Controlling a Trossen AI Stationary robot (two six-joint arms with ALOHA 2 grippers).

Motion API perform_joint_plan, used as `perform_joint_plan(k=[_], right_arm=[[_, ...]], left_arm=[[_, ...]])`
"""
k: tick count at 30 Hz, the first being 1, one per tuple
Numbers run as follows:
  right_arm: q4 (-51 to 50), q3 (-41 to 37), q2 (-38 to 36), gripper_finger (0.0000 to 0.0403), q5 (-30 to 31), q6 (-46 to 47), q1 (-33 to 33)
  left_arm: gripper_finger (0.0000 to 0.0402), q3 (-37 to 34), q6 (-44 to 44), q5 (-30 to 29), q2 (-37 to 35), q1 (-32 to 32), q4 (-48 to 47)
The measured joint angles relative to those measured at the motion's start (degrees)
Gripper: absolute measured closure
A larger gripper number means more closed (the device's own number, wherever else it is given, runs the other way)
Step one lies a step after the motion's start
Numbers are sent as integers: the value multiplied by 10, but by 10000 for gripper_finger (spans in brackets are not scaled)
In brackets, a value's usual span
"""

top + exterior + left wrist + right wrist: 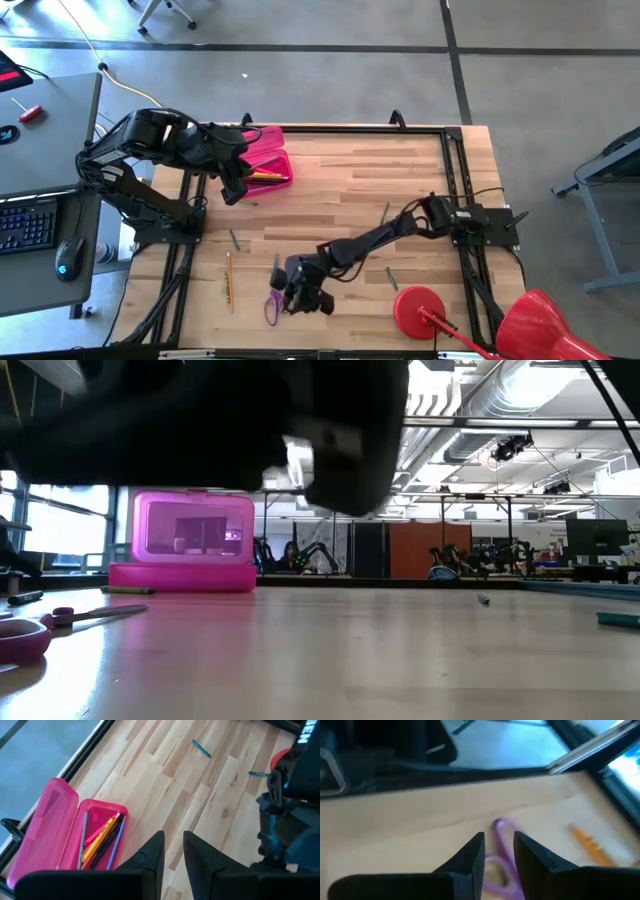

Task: Pick & place school supplies into a supply box
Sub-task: Put the scissors into the supply box

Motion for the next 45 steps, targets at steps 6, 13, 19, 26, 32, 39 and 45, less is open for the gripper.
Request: perform_joint_plan(k=[6,13,19,26,32,39,45], right_arm=[[11,-2,3,325,68,18,1],[1,-1,5,325,98,104,3],[-20,-1,5,325,98,112,16],[11,-1,17,325,79,105,17],[38,-2,43,325,76,130,17],[21,-1,44,325,99,129,18],[-2,1,61,325,97,112,15]], left_arm=[[300,0,-25,13,0,0,10],[300,0,-29,20,0,0,41],[300,0,-23,20,0,0,52],[300,0,-22,21,0,0,74],[300,0,-22,30,0,0,77],[300,0,-9,35,0,0,75],[300,0,-1,46,0,0,75]])
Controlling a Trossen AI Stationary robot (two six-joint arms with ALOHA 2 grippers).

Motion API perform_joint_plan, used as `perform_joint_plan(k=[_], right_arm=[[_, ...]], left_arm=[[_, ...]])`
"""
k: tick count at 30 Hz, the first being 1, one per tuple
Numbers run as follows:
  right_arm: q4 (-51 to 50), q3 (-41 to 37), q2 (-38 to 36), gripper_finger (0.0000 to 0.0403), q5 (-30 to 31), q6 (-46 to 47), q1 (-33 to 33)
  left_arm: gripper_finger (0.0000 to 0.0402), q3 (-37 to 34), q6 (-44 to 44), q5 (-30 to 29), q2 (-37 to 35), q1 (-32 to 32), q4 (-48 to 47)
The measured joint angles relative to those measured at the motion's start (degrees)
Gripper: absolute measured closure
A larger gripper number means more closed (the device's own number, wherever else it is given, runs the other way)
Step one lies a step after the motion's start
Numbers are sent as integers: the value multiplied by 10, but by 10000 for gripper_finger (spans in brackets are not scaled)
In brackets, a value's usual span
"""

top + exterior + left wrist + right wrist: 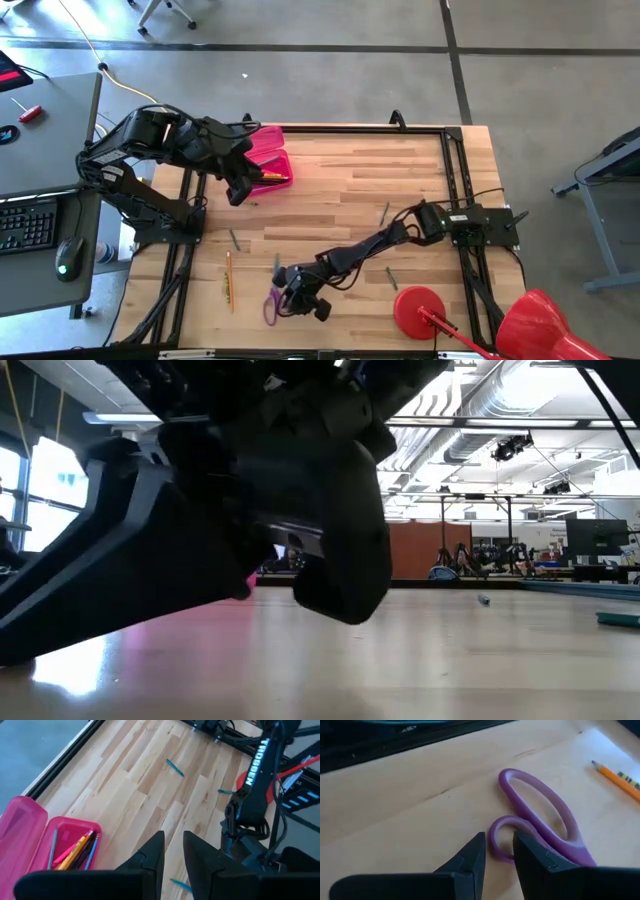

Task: Pick & place school supplies into a supply box
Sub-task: Put the scissors into the supply box

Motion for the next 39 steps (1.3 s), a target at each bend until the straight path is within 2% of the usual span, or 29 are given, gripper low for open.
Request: perform_joint_plan(k=[6,13,17,23,28,35,39], right_arm=[[-47,1,-2,331,44,-102,5],[-87,1,-12,369,83,-197,21],[-117,0,-21,387,146,-242,37],[-164,0,-23,400,177,-219,43],[-209,-1,-35,390,228,-192,44],[-228,-2,-50,363,221,-189,34],[-232,-2,-47,358,196,-189,26]], left_arm=[[300,0,3,10,0,0,-1],[300,0,3,16,0,0,-2],[300,0,3,16,0,0,-3],[300,0,3,16,0,0,-3],[300,0,3,23,0,0,-3],[300,0,3,28,0,0,-2],[300,0,3,33,0,0,-2]])
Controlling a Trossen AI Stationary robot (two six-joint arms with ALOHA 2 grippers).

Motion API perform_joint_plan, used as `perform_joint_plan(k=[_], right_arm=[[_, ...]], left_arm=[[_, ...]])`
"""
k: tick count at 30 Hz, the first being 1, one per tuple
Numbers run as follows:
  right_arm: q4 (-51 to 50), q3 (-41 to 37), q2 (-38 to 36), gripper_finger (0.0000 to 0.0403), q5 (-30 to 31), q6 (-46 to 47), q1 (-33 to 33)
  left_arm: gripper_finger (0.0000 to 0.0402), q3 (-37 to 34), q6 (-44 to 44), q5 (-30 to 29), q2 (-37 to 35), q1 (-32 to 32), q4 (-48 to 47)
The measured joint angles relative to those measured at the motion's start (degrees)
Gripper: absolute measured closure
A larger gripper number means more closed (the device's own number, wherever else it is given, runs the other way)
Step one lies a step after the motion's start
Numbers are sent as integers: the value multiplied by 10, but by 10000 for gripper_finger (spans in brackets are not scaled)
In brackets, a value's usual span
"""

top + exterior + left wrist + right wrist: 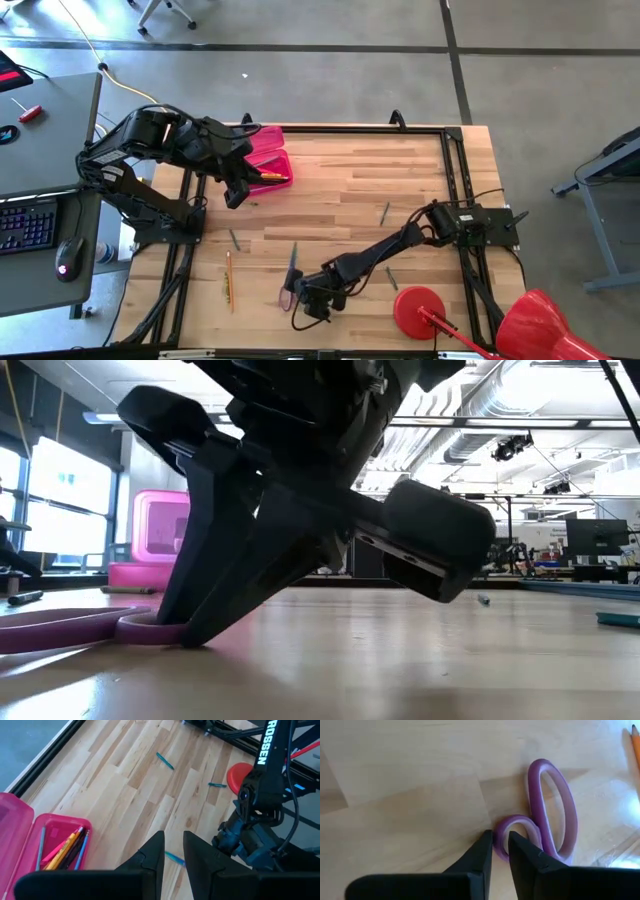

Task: Pick & place school supplies into a supply box
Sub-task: Put the scissors into the supply box

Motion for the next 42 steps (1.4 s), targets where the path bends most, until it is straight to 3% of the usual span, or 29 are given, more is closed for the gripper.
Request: perform_joint_plan(k=[10,18,22,24,28,31,40,42], right_arm=[[-8,-1,-4,397,0,8,-18],[-38,-7,-55,400,117,45,-47],[25,-3,-87,401,165,23,-92],[84,-3,-86,402,149,11,-125],[230,-3,-76,402,51,12,-204],[319,-2,-66,403,28,24,-251],[327,-2,-63,402,25,-22,-285],[318,-2,-63,402,-3,-17,-285]], left_arm=[[300,0,0,3,0,0,0],[300,0,0,10,0,0,0],[300,0,4,10,0,0,1],[300,0,12,9,0,0,1],[300,0,20,8,0,0,2],[300,0,21,8,0,0,2],[300,0,56,6,0,0,2],[300,0,65,6,0,0,2]])
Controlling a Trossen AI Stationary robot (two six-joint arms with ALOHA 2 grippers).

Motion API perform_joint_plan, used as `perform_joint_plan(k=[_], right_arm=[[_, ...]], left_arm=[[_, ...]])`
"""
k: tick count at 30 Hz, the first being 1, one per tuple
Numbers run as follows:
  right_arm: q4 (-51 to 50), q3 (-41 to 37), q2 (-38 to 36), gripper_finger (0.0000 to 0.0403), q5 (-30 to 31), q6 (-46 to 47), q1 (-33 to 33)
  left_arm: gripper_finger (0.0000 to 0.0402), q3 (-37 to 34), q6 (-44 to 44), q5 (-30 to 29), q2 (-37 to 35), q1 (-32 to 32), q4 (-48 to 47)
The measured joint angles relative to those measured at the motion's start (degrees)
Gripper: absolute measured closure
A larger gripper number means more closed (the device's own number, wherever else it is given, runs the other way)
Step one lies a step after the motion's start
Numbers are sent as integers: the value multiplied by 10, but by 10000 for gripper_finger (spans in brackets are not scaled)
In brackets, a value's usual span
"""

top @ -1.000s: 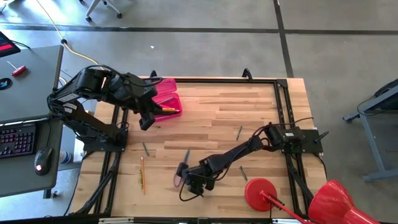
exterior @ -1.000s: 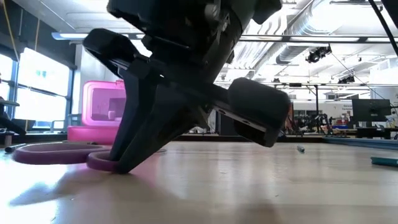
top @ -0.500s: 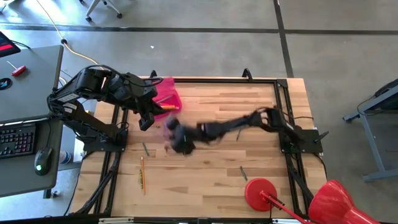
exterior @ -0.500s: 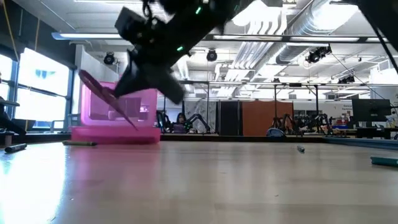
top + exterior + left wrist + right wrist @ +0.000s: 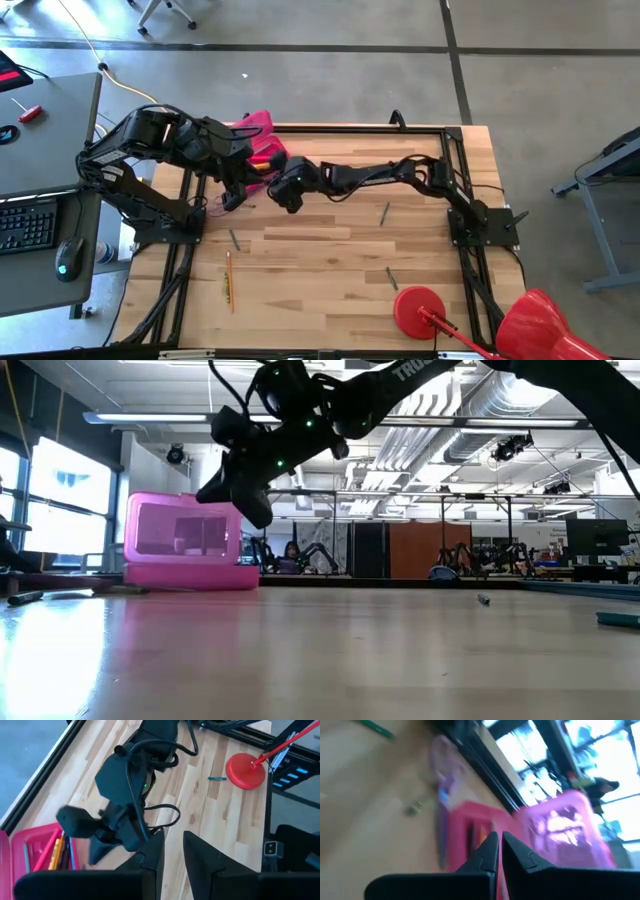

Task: Pick & place school supplies into a supply box
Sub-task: Put the scissors into the supply box

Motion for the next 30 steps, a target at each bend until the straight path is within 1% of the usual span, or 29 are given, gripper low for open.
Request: perform_joint_plan(k=[3,5,12,14,16,17,19,21,23,25,27,30], right_arm=[[-19,0,0,402,-61,16,8],[-29,0,0,402,-90,27,14],[-29,1,6,402,-160,64,24],[-29,-3,8,402,-161,66,27],[-31,-5,8,402,-137,67,33],[-30,-5,6,402,-110,74,39],[-34,-5,-4,402,-38,99,52],[-54,-5,-23,402,31,126,66],[-105,-5,-46,402,80,127,80],[-179,-5,-71,402,106,125,89],[-264,-5,-103,402,119,147,93],[-383,-5,-159,402,123,197,84]], left_arm=[[300,0,8,-3,0,0,0],[300,0,12,-13,0,0,0],[300,0,12,-29,0,0,-1],[300,0,12,-29,0,0,-10],[300,-5,11,-29,1,0,-28],[300,-12,5,-28,1,0,-42],[300,-34,-27,-29,2,0,-81],[300,-81,-57,-26,-1,0,-67],[300,-137,-78,-7,-17,0,-65],[300,-193,-112,23,-29,-2,-74],[300,-257,-155,29,-39,-5,-80],[300,-342,-169,32,-35,-4,-69]])
